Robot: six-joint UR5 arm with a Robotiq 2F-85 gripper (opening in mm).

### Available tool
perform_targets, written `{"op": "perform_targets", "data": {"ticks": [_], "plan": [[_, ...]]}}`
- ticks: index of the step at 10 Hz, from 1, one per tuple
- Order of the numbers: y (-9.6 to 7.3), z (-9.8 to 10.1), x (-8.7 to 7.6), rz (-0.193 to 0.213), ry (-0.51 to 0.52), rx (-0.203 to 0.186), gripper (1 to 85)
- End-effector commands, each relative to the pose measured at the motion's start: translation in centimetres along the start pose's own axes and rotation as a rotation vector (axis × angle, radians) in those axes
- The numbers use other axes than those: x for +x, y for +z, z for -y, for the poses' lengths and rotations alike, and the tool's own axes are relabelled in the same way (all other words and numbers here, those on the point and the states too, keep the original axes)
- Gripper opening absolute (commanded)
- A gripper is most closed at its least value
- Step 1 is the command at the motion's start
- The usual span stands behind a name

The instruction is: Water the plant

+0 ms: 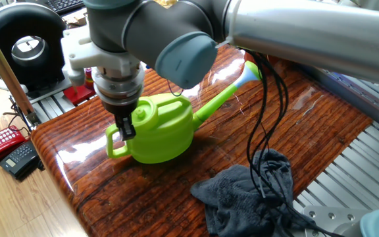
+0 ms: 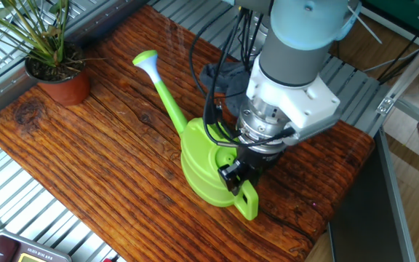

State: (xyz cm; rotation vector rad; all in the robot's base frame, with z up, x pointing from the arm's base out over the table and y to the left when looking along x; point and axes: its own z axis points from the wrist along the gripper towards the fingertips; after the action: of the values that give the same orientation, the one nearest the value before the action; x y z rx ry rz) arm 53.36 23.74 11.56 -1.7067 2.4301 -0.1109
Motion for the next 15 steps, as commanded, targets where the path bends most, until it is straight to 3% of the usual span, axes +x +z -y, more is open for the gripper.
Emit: {"op": "perform_targets", "data": {"ticks": [1,6,12,15], "plan": [[-0.4,-0.4,0.9,0.013,-0.005,-0.010,45.7],[-0.4,-1.1,2.0,0.029,-0.016,-0.020,45.7],[-0.8,-0.9,1.0,0.024,-0.016,-0.025,45.3],[0.0,-0.5,0.8,0.021,-0.019,-0.020,45.0]]}}
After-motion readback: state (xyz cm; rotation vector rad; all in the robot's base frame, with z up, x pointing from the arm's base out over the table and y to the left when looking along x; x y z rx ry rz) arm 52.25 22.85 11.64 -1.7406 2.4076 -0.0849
